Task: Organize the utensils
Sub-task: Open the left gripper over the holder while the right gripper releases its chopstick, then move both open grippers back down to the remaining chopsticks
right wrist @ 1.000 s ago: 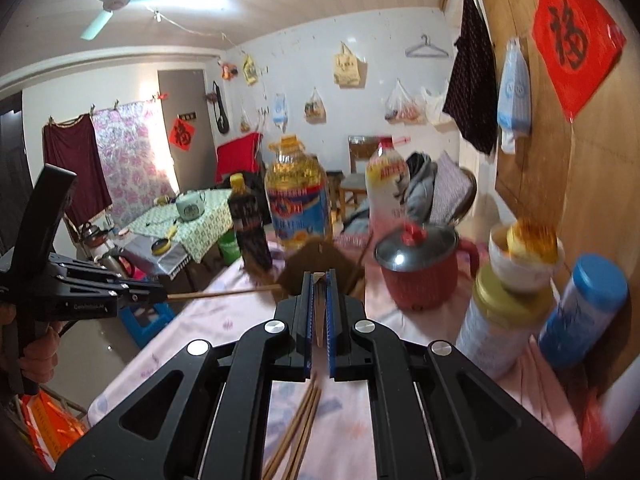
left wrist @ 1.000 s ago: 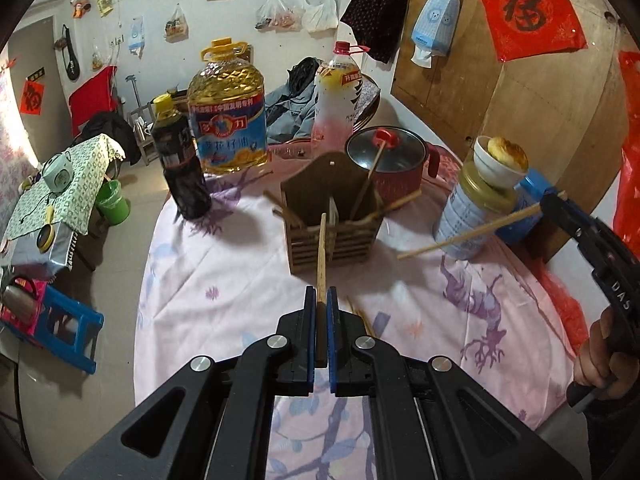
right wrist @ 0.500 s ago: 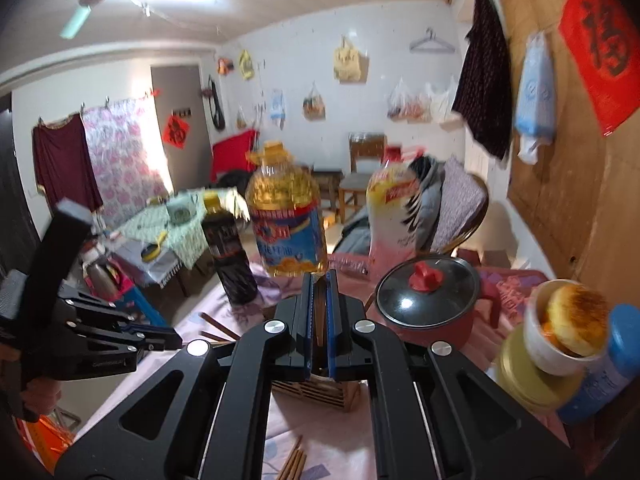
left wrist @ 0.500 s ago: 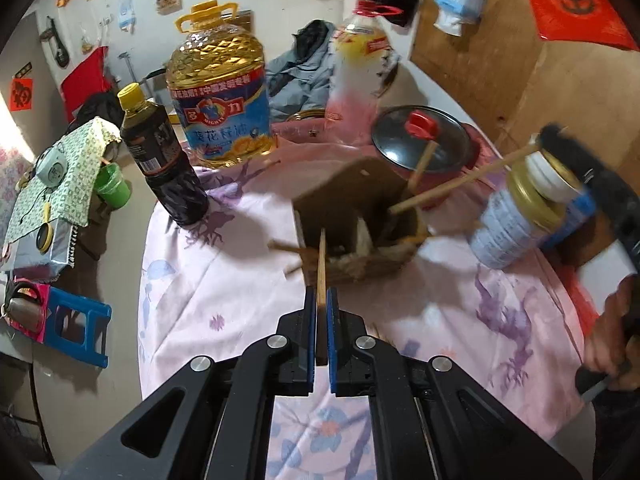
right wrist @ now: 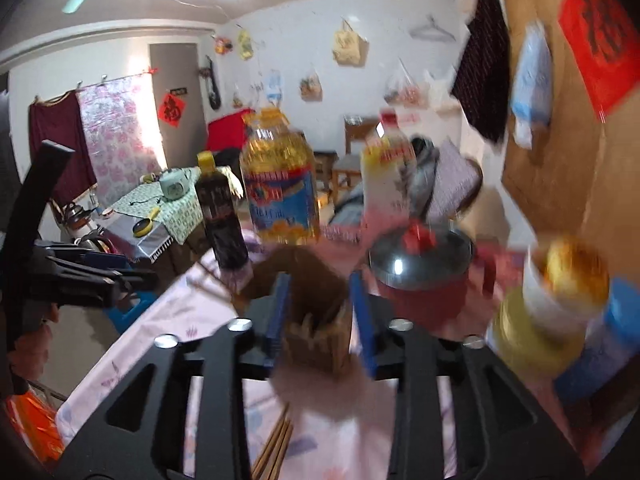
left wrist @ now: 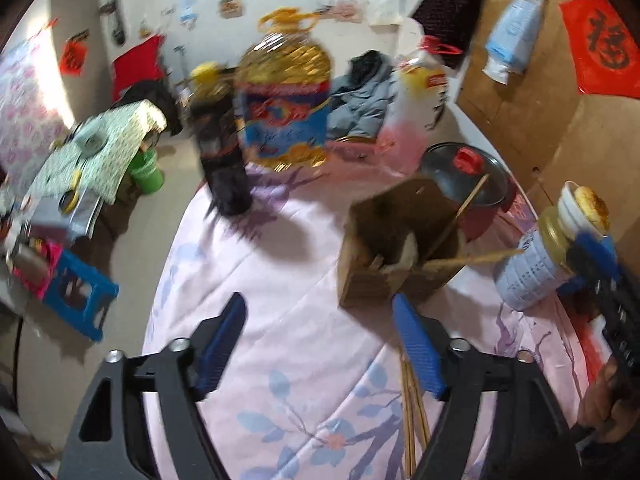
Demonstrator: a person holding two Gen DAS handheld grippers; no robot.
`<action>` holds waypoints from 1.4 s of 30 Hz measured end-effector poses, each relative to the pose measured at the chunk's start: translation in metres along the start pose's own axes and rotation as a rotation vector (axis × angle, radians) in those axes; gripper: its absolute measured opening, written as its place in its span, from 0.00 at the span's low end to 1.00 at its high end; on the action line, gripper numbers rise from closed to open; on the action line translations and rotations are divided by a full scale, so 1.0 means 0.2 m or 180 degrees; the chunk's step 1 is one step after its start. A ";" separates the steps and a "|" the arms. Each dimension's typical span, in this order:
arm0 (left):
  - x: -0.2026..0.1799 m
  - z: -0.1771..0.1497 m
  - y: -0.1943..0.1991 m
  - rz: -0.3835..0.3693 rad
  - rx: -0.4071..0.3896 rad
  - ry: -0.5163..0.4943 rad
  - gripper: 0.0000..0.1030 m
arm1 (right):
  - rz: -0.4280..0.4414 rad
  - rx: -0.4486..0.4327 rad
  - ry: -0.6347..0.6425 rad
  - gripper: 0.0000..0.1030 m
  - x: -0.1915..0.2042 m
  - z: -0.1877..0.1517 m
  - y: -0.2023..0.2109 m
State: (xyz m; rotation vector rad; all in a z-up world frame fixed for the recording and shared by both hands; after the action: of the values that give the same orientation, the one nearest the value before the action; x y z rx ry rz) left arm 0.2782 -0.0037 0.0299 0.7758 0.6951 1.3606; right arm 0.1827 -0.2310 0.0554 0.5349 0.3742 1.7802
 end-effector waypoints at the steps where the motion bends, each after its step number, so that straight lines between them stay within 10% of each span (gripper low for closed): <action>1: 0.03 -0.06 -0.01 0.0033 0.0003 0.0077 0.83 | -0.0069 0.0104 -0.0090 0.45 -0.01 -0.13 -0.01; 10: 0.10 -0.99 -0.27 0.0257 0.0912 0.0243 0.86 | -0.0239 0.0811 -0.0084 0.50 0.15 -0.81 0.07; 17: 0.14 -0.98 -0.15 0.0286 0.0691 0.0233 0.86 | -0.0204 0.0563 -0.0104 0.57 0.20 -0.73 0.18; 24: 0.02 -1.10 -0.24 0.0155 0.0839 -0.0044 0.86 | -0.0228 0.0877 -0.0323 0.62 0.21 -0.94 0.21; 42: -0.36 -1.21 -0.44 -0.0227 0.1054 -0.0631 0.87 | -0.0918 0.0845 -0.0564 0.67 -0.01 -1.05 0.51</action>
State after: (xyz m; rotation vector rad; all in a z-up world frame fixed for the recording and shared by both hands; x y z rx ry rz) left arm 0.1250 -0.0598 -0.1822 1.1223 0.7924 1.0988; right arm -0.0136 -0.2564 -0.0699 0.7794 0.5392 1.4020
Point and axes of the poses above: each gripper's, at about its wrist camera, not at the fingertips, and y roughly against the way its jaws point, x to its left, z to its top, the point moved 5 cm from there along -y, roughly the way its jaws point, and after that the axes turned 7 degrees about z, right-handed, at the moved point
